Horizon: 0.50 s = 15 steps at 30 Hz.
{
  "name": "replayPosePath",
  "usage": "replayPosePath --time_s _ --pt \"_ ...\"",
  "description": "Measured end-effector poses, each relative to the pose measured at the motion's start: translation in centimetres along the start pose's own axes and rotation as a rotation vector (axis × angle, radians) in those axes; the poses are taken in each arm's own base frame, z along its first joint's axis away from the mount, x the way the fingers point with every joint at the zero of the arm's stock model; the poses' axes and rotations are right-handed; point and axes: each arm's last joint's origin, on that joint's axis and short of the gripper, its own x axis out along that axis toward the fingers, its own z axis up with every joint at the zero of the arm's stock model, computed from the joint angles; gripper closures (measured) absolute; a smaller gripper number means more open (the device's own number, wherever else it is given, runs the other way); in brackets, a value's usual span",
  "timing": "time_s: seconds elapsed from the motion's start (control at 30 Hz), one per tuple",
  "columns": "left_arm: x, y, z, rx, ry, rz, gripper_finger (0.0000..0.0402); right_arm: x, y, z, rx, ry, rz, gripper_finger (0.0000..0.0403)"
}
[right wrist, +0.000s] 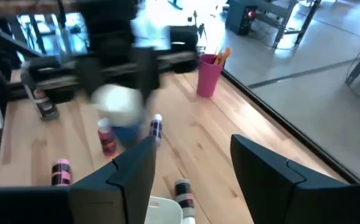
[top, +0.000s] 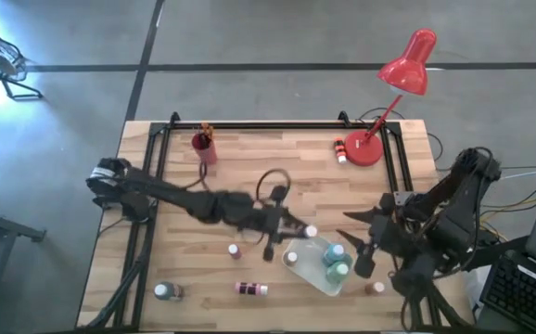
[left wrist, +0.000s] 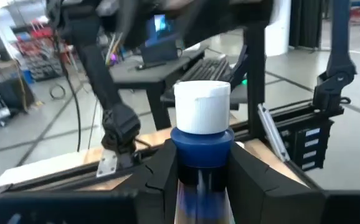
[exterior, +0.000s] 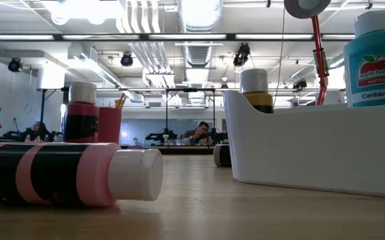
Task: Pick & Place Paint Supplies
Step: Put the blue paint bottle into the white bin
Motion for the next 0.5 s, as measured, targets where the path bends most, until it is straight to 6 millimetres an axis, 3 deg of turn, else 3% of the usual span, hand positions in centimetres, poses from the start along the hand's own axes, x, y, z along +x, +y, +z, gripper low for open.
replayPosePath --time_s 0.17,0.37,0.5 --pt "-0.8 -2.5 -1.3 -0.01 -0.082 0.062 0.0299 0.3 -2.2 -2.0 0.063 -0.076 0.001 0.021" --pt "-1.3 -3.3 -3.3 -0.038 -0.169 0.12 0.0299 0.4 -4.7 -3.4 0.12 -0.186 -0.016 0.0217" --pt "-0.1 -3.5 -5.2 -0.048 -0.176 0.131 0.0299 0.3 -5.9 -4.0 0.154 -0.23 -0.021 0.0221"
